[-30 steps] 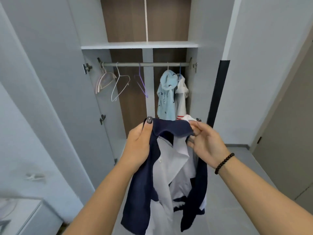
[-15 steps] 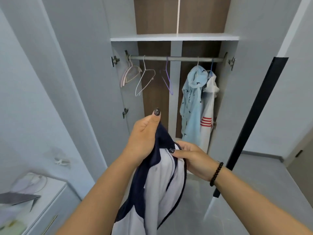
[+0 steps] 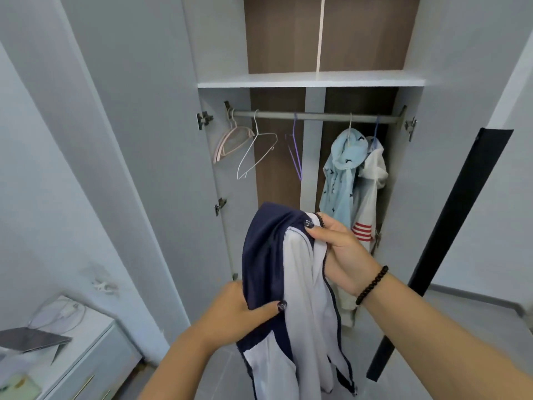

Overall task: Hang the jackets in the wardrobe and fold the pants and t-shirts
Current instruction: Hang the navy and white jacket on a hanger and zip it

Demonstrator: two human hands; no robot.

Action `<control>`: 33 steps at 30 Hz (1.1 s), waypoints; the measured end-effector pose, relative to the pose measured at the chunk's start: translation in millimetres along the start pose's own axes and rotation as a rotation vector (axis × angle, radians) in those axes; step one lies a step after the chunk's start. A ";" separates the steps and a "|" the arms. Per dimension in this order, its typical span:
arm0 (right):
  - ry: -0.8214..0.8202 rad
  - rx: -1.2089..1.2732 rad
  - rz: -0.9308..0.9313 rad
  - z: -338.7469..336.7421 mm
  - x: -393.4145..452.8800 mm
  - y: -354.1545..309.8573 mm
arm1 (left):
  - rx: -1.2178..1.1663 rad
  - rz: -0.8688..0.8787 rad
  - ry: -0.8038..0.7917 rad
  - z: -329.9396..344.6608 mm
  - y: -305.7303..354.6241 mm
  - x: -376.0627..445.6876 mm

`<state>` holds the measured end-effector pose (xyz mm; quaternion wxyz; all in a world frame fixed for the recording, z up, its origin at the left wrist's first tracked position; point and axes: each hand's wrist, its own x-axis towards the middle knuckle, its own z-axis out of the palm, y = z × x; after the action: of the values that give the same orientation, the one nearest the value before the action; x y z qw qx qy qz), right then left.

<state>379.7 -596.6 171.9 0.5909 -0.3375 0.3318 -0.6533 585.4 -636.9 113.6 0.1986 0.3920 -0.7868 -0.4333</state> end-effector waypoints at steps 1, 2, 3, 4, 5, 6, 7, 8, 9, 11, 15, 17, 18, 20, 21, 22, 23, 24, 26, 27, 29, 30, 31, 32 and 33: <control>0.001 -0.004 -0.022 -8.0 -0.8 -9.3 | 0.002 0.033 -0.048 16.5 -0.1 4.9; 0.013 -0.016 -0.041 -15.7 -2.6 -18.0 | -0.027 0.063 -0.070 32.8 -0.3 9.9; 0.026 -0.035 -0.056 -23.1 -4.2 -26.0 | -0.071 0.067 -0.064 47.1 -1.0 15.3; 0.041 -0.052 -0.070 -31.3 -5.4 -33.0 | -0.121 0.050 -0.043 58.5 -0.4 21.0; 0.063 -0.062 -0.080 -39.8 -6.0 -39.1 | -0.161 0.022 -0.010 67.5 1.0 27.1; 0.091 -0.066 -0.090 -48.0 -6.2 -44.0 | -0.180 -0.002 0.042 73.3 1.6 33.5; 0.129 -0.070 -0.099 -56.4 -5.4 -47.7 | -0.186 -0.023 0.102 76.3 1.1 40.9; 0.170 -0.079 -0.110 -65.5 -4.2 -50.3 | -0.209 -0.042 0.161 76.4 3.4 47.1; 0.201 -0.089 -0.119 -73.2 -3.3 -52.2 | -0.253 -0.067 0.217 74.4 7.0 52.6; 0.258 -0.129 -0.133 -86.4 -1.8 -53.5 | -0.347 -0.106 0.307 69.3 16.5 62.2; 0.445 -0.441 -0.119 -108.0 -0.5 -44.8 | -0.528 -0.135 0.427 62.9 36.0 81.9; 0.522 -0.622 -0.116 -116.4 1.9 -38.9 | -0.650 -0.140 0.470 58.1 49.1 92.4; 0.555 -0.676 -0.128 -119.7 3.3 -36.5 | -0.689 -0.133 0.473 55.0 54.8 97.5; 0.600 -0.737 -0.177 -123.2 6.1 -34.4 | -0.717 -0.070 0.436 47.7 62.3 106.7; 0.590 -0.739 -0.225 -125.4 7.9 -33.5 | -0.664 -0.024 0.398 43.4 62.7 111.3; 0.555 -0.744 -0.285 -127.6 9.5 -32.7 | -0.559 0.018 0.342 37.6 63.9 115.6; 0.504 -0.777 -0.337 -130.2 11.8 -31.6 | -0.428 0.047 0.276 30.9 64.4 121.9; 0.451 -0.848 -0.364 -134.3 15.4 -29.0 | -0.318 0.067 0.197 24.6 66.4 128.3; 0.371 -1.057 -0.362 -140.6 24.7 -20.8 | -0.174 0.086 0.046 13.2 65.8 144.7; 0.348 -1.139 -0.368 -140.8 29.6 -17.0 | -0.126 0.099 -0.004 7.8 66.2 153.7; 0.297 -1.217 -0.391 -139.0 42.1 -8.4 | -0.088 0.136 -0.061 -2.2 66.9 171.3; 0.261 -1.242 -0.392 -137.1 50.5 -2.8 | -0.098 0.153 -0.080 -6.4 66.7 179.2; 0.225 -1.289 -0.371 -133.4 60.6 2.7 | -0.116 0.167 -0.102 -10.0 64.9 187.4; 0.186 -1.342 -0.329 -129.6 73.2 9.1 | -0.126 0.179 -0.125 -13.1 62.8 195.8; 0.158 -1.407 -0.281 -124.2 87.6 14.5 | -0.121 0.191 -0.153 -16.1 58.7 204.8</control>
<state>277.7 -680.7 95.5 0.1181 -0.6293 0.6691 -0.3773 444.1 -788.4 166.0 0.2017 0.2686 -0.8059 -0.4875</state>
